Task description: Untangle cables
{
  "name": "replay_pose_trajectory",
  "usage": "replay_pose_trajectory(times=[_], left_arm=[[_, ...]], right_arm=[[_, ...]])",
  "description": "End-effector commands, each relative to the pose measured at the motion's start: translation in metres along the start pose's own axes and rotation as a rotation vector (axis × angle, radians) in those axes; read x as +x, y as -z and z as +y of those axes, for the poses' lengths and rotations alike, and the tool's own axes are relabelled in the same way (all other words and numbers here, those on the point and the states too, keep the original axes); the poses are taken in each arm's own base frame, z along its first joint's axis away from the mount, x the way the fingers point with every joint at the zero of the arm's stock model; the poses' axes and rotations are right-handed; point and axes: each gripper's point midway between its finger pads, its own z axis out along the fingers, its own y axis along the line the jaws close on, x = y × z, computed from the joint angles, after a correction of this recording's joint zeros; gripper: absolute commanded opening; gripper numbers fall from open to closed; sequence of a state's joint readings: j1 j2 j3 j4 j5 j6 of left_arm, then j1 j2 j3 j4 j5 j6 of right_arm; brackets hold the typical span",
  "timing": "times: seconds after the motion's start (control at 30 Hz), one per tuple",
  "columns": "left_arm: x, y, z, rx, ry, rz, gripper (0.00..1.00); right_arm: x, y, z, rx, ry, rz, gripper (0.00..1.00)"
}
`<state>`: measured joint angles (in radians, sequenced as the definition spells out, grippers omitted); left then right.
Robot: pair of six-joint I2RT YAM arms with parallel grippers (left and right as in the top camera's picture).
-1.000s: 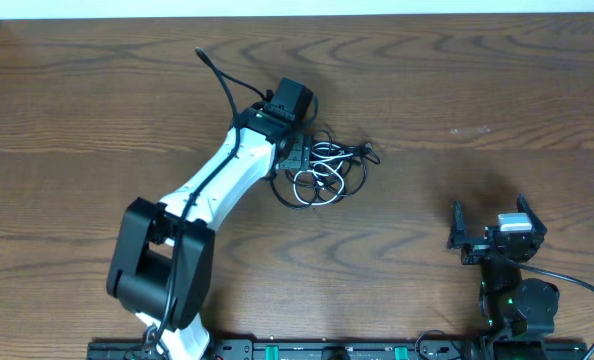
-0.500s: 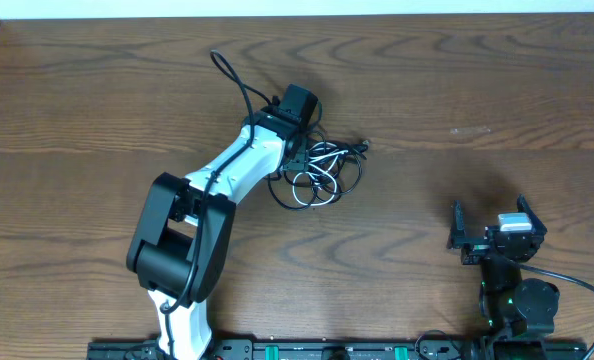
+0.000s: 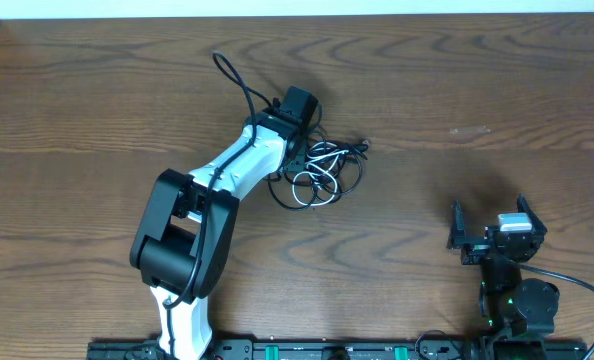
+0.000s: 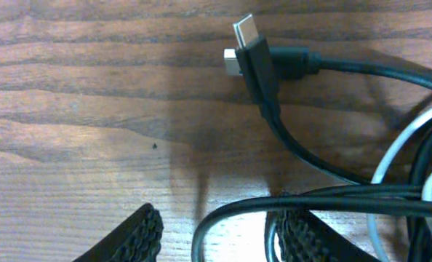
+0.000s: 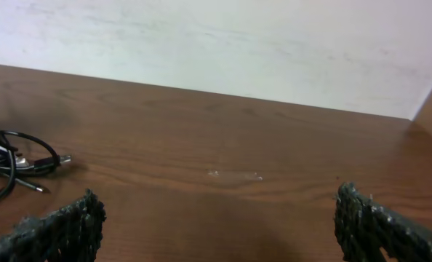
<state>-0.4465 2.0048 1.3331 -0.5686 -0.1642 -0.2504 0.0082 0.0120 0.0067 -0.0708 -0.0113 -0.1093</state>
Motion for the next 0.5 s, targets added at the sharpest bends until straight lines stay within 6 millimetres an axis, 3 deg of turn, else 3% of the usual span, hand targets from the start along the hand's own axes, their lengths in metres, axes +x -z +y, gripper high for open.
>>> replay_pose_trajectory(times=[0.0, 0.23, 0.47], left_arm=[[0.001, -0.007, 0.003, -0.015, 0.001, 0.002, 0.54], [-0.012, -0.007, -0.001, 0.003, 0.014, -0.053, 0.54], [-0.012, -0.011, -0.002, 0.008, 0.033, -0.066, 0.55]], right_arm=[[0.001, 0.000, -0.003, 0.010, -0.013, 0.001, 0.99], [0.001, 0.000, -0.003, 0.010, -0.012, 0.001, 0.99], [0.001, 0.000, -0.003, 0.009, -0.013, 0.001, 0.99]])
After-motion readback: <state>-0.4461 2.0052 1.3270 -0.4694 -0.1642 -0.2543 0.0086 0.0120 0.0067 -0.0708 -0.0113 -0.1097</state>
